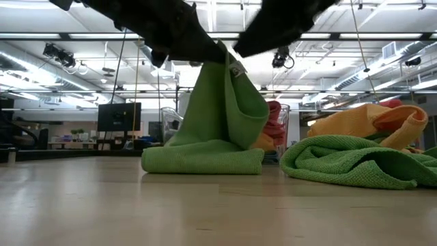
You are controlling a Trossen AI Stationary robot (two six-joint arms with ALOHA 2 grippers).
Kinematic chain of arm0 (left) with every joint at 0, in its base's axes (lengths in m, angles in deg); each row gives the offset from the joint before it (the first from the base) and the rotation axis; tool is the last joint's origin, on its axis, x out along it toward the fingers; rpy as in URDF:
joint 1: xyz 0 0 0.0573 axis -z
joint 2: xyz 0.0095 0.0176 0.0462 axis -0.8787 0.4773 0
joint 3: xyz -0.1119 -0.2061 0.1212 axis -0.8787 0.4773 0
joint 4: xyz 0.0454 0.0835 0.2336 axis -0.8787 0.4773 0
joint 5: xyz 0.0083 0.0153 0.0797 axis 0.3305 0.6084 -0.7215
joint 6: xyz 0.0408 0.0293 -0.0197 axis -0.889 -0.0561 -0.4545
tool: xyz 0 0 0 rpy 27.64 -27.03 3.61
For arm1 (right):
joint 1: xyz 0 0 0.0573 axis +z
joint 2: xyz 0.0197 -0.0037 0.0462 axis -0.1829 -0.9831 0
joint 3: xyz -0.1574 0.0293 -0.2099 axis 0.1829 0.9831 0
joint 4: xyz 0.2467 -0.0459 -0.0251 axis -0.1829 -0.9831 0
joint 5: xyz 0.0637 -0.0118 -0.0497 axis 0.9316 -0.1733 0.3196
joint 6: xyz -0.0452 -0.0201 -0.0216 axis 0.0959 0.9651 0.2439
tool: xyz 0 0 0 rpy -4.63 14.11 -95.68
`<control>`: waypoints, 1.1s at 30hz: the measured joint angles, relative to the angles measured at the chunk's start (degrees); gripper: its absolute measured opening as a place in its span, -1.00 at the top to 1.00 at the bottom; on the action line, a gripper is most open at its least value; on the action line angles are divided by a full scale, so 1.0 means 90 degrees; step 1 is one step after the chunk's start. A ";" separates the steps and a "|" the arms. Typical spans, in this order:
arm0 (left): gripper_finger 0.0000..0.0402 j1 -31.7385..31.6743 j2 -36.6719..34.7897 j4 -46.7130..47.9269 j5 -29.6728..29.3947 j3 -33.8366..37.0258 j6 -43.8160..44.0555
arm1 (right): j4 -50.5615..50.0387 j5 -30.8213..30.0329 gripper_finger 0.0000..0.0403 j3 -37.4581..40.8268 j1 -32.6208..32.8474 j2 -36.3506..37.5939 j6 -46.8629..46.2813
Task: Fold microfiber towels
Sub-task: Fold the top green microfiber cloth
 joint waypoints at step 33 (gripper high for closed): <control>0.96 -0.0260 -0.0007 -0.0718 -0.0006 0.0005 -0.0339 | -0.1343 -0.0111 -0.23 -0.0004 -0.0185 -0.0780 -0.1147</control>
